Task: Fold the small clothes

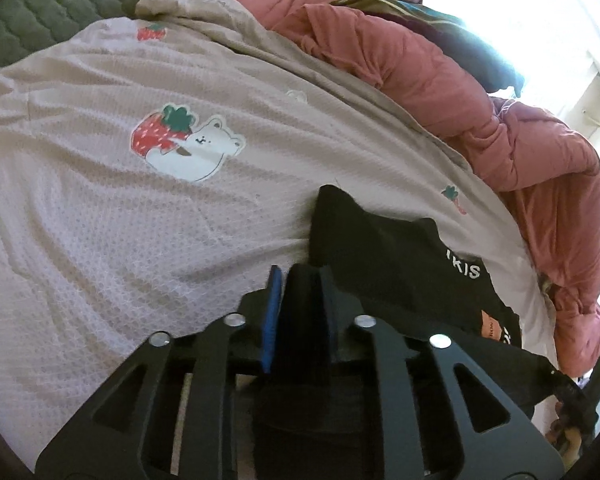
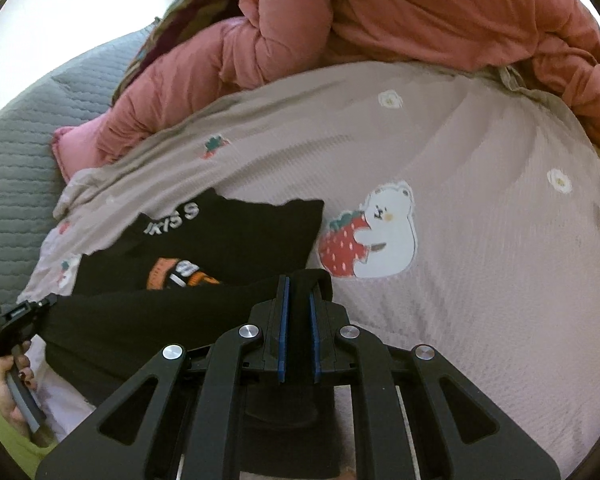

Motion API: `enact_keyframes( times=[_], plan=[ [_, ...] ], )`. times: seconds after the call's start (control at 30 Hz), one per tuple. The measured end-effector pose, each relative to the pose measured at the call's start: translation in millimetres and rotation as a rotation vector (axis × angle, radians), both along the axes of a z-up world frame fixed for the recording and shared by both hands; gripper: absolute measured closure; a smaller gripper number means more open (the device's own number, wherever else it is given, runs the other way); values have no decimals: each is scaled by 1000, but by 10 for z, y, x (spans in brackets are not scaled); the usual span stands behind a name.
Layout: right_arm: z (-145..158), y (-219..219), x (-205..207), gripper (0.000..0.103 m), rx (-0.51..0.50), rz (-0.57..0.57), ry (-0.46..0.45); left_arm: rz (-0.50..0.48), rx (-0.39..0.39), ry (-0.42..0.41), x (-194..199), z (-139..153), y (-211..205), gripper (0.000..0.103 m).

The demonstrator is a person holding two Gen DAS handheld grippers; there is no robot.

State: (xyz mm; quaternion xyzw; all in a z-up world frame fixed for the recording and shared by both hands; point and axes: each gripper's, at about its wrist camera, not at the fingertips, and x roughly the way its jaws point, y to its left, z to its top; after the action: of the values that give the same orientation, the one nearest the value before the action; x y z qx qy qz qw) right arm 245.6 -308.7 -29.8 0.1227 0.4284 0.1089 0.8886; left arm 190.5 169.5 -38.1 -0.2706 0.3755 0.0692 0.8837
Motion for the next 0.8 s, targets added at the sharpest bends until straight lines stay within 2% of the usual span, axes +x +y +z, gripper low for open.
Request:
enact_keyframes(
  times=[0.03,0.1,0.13,0.17,0.3,0.37,0.47,0.57,0.63,0.7,0.77,0.8],
  plan=[
    [-11,2,-6,92,-1,-5,1,0,-2,-3,-12,-11,19,83],
    [-7,-5,-26,80,-19,-25,0,-4,4,-20,-53,-7,41,76],
    [8,-10,-44,64,-24,-32,-9,-3,9,-32,-84,8,51,73],
    [33,-19,-70,60,-27,-40,-24,-4,17,-47,-121,40,59,71],
    [140,-39,-191,60,-63,-64,-69,21,114,-107,-262,226,65,70],
    [192,-1,-273,60,-80,-52,-91,24,139,-135,-322,311,59,65],
    [262,116,-421,60,-113,-12,-121,20,193,-171,-409,432,-24,59],
    [313,271,-557,60,-136,55,-142,-13,258,-194,-491,509,-191,59],
    [325,392,-640,60,-152,110,-144,-48,274,-198,-533,504,-302,59],
    [313,514,-731,65,-162,167,-138,-95,292,-187,-585,464,-432,59],
    [289,613,-795,75,-174,207,-130,-145,306,-167,-632,396,-558,59],
    [267,673,-836,77,-181,231,-126,-167,313,-155,-654,363,-616,59]
  ],
)
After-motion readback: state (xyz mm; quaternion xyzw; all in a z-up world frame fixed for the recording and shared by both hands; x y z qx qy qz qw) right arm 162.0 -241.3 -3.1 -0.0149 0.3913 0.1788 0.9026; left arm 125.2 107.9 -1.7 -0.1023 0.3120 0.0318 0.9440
